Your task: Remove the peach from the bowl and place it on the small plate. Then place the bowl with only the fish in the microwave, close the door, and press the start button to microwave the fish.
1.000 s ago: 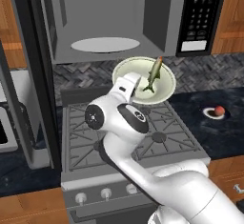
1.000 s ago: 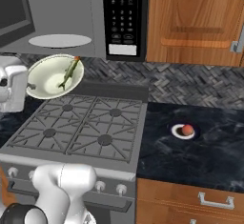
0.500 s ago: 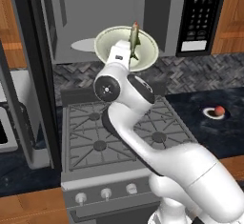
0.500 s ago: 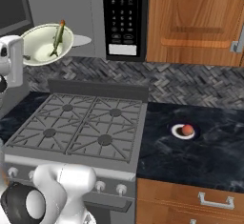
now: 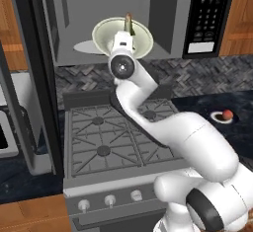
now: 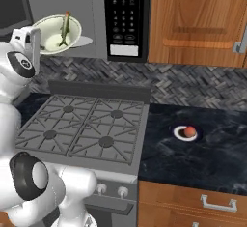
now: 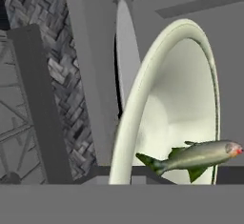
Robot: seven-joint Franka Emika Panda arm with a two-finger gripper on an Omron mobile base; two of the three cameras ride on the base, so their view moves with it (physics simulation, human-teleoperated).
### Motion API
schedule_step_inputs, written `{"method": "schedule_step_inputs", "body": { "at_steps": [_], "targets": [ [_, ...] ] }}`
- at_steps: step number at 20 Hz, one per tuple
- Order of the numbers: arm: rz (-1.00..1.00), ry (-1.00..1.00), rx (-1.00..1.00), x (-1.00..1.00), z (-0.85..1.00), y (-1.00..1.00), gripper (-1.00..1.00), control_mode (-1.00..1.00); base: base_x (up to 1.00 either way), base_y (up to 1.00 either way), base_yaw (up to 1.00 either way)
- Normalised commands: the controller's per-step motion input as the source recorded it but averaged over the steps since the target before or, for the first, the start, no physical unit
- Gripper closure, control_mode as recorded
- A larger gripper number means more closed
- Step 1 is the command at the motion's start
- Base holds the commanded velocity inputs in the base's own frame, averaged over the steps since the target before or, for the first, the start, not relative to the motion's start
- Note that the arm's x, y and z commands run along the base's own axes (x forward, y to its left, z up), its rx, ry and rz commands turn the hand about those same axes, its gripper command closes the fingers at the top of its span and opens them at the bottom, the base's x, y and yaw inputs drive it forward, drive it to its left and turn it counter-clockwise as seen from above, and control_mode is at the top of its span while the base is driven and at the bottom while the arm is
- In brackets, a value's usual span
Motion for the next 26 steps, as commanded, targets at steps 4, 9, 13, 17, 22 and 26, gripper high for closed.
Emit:
{"method": "schedule_step_inputs", "body": {
  "at_steps": [4,9,13,17,22,26],
  "targets": [
    [0.12,0.17,-0.11,0.89,0.00,0.00,1.00,-1.00,0.00,0.00,0.00],
    [0.09,0.08,-0.09,0.65,0.14,0.00,1.00,-1.00,0.00,0.00,0.00],
    [0.07,0.00,-0.09,0.22,0.08,0.00,1.00,-1.00,0.00,0.00,0.00],
    [0.06,0.02,-0.10,0.07,-0.04,0.00,-1.00,-1.00,0.00,0.00,0.00],
    [0.06,-0.01,-0.01,0.01,0.06,0.00,-1.00,-1.00,0.00,0.00,0.00],
    [0.03,-0.11,0.00,-0.27,0.36,-0.01,-1.00,-1.00,0.00,0.00,0.00]
  ]
}}
